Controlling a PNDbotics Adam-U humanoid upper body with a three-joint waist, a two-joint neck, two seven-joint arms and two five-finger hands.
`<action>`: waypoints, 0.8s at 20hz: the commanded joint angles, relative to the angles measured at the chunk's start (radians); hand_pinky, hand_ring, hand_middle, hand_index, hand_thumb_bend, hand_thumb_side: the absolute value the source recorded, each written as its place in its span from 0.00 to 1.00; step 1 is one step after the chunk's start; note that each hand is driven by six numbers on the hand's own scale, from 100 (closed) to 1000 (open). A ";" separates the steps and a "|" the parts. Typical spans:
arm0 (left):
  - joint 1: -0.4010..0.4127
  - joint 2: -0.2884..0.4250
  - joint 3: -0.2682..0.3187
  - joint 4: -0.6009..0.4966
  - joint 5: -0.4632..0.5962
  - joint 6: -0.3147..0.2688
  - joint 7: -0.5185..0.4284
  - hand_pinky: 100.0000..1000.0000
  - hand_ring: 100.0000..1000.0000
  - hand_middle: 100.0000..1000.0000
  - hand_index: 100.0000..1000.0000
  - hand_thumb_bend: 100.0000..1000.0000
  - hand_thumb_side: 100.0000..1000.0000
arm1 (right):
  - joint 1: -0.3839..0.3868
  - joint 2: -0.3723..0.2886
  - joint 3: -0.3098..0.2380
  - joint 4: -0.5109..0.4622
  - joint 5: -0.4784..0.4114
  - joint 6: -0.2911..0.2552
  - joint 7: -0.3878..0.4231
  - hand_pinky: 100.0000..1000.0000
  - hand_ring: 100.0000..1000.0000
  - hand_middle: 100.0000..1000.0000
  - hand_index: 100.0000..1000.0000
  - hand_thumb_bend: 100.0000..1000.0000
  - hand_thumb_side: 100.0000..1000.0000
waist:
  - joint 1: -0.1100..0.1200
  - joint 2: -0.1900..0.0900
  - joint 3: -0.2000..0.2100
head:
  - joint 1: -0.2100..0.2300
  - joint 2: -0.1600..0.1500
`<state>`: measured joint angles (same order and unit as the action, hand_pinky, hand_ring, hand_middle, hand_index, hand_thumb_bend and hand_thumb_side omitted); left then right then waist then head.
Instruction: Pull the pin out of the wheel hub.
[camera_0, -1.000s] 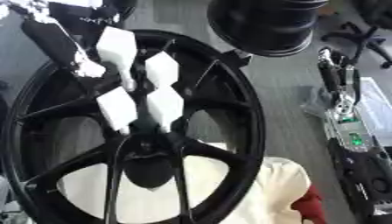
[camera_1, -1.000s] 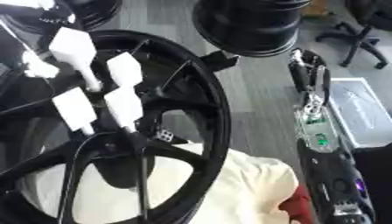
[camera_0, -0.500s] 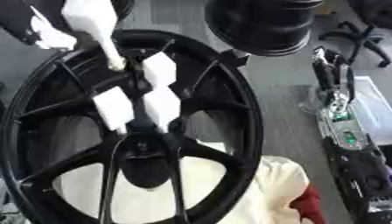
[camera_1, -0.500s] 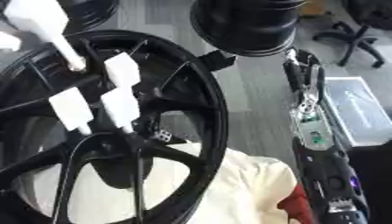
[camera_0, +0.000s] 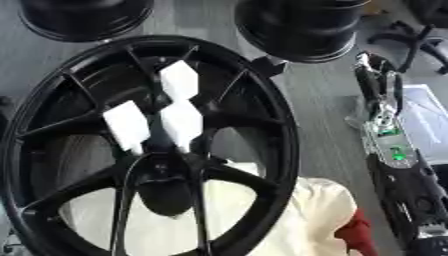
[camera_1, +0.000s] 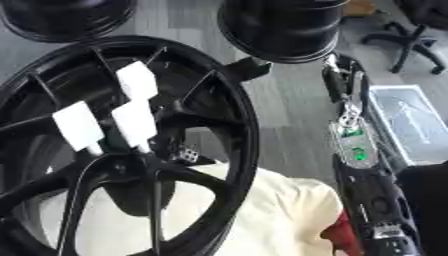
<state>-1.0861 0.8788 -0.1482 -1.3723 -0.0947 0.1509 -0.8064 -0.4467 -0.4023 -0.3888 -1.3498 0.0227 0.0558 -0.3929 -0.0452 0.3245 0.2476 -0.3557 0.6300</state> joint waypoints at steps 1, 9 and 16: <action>0.043 0.080 0.073 0.076 -0.035 -0.020 0.055 0.75 0.62 0.58 0.68 0.00 0.27 | -0.008 -0.039 -0.012 -0.024 0.002 -0.001 -0.007 0.82 0.70 0.68 0.76 0.00 0.61 | 0.003 -0.023 -0.001 | -0.006 -0.013; 0.134 0.087 0.091 0.146 -0.143 -0.193 0.033 0.86 0.78 0.75 0.85 0.44 0.94 | -0.007 -0.041 -0.013 -0.017 -0.002 -0.005 -0.010 0.82 0.70 0.68 0.76 0.00 0.61 | -0.006 -0.023 -0.001 | -0.009 -0.014; 0.140 0.067 0.091 0.048 -0.005 -0.176 0.069 0.76 0.70 0.66 0.78 0.00 0.92 | -0.010 -0.037 -0.012 -0.019 -0.005 -0.007 -0.010 0.82 0.70 0.68 0.76 0.00 0.60 | -0.007 -0.021 -0.006 | -0.005 -0.015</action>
<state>-0.9345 0.9179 -0.0740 -1.2932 -0.1301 -0.0307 -0.7524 -0.4473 -0.4034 -0.3937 -1.3512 0.0219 0.0495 -0.3993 -0.0574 0.3245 0.2418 -0.3619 0.6293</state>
